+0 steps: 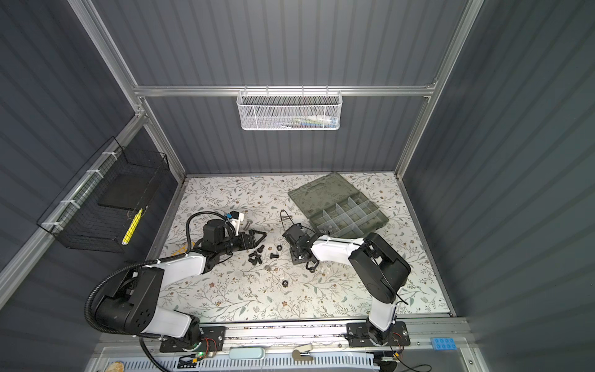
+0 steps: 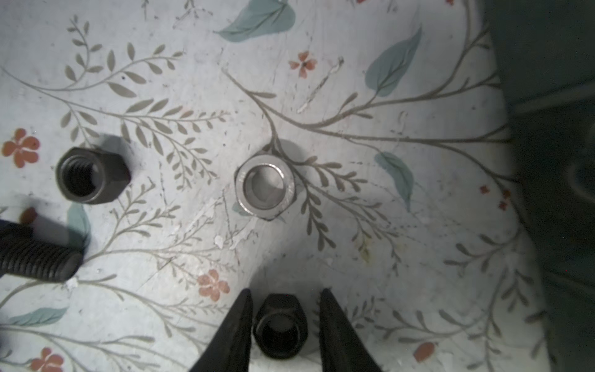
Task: Sort the screws and nuts into containers
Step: 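Lower the right gripper and grasp a black hex nut, then carry the black hex nut with the right gripper into an empty compartment and release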
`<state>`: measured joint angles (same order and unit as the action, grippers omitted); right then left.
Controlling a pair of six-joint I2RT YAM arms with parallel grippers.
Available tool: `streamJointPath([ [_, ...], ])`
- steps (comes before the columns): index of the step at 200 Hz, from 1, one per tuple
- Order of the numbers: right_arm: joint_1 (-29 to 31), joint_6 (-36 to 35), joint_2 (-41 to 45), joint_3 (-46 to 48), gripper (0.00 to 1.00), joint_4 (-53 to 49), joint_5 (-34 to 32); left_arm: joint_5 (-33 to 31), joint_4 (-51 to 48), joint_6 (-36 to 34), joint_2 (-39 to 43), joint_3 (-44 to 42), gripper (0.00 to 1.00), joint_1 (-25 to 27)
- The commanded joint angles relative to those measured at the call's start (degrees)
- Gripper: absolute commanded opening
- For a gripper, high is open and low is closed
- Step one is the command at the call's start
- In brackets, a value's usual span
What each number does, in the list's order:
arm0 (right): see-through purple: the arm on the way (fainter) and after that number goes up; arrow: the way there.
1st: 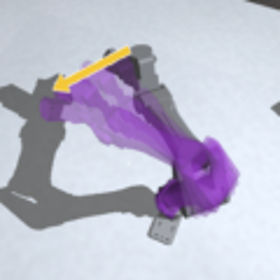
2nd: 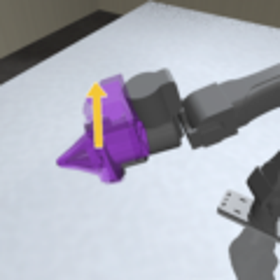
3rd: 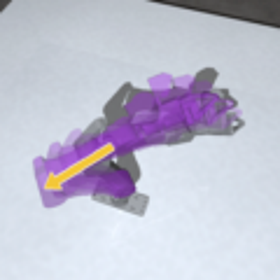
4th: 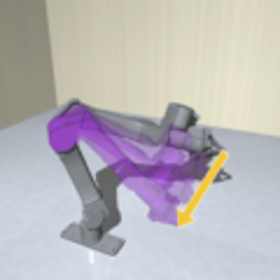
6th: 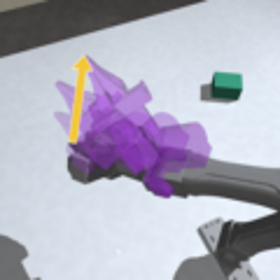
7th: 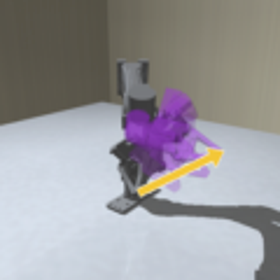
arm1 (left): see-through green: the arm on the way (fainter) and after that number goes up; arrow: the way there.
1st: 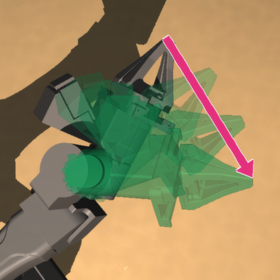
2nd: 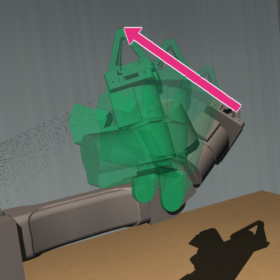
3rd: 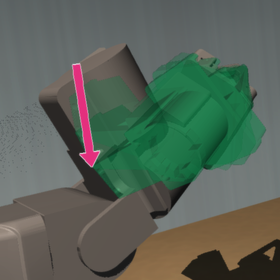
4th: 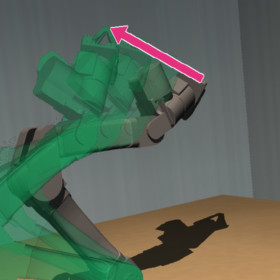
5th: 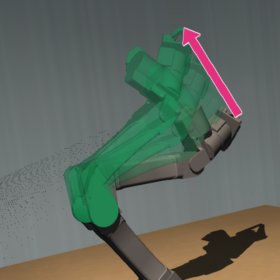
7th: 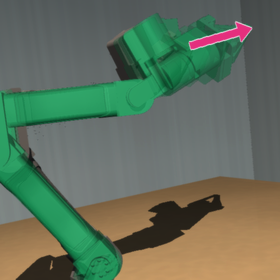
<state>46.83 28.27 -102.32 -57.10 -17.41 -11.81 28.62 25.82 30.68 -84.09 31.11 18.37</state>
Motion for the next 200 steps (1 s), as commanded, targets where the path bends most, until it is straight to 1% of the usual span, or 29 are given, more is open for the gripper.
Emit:
streamJointPath([
  [1, 0.54, 0.48, -2.01, 0.52, 0.33, -4.56, -0.18, 1.22, 0.71, 0.69, 0.41, -0.53, 1.0, -0.09],
  [15, 0.56, 0.7, -1.71, 0.77, 0.28, -4.52, -0.39, 1.22, 0.71, 0.62, 0.26, -0.54, 1.0, -0.09],
  [59, 0.54, 0.74, -0.12, 0.31, 0.22, -4.56, -0.14, 1.35, 0.85, 0.64, 0.39, -0.55, 1.0, -0.09],
  [84, 0.37, 0.26, 0.87, -0.68, 0.21, -4.56, -0.4, 1.35, 0.85, 0.62, 0.7, -0.66, 1.0, -0.09],
  [107, -0.48, -0.24, 2.07, -1.9, 0.2, -6.45, 0.52, 2.35, 1.99, 1.46, 0.95, -0.54, 1.0, 0.12],
  [125, -1.45, -0.91, 3.46, -2.97, 0.2, -7.16, 1.18, 1.83, 1.28, 1.4, 1.11, 0.16, 1.0, 0.76],
  [164, -4.92, -2.98, 7.97, -4.77, 0.2, -9.04, 1.61, -0.3, -2.66, 0.8, 3.01, 3.36, 1.0, 3.07],
  [200, -11.86, -5.64, 12.5, -5.44, 0.2, -10.25, 2.0, -3.94, -5.17, -0.91, 1.91, 8.46, 1.0, 7.0],
])
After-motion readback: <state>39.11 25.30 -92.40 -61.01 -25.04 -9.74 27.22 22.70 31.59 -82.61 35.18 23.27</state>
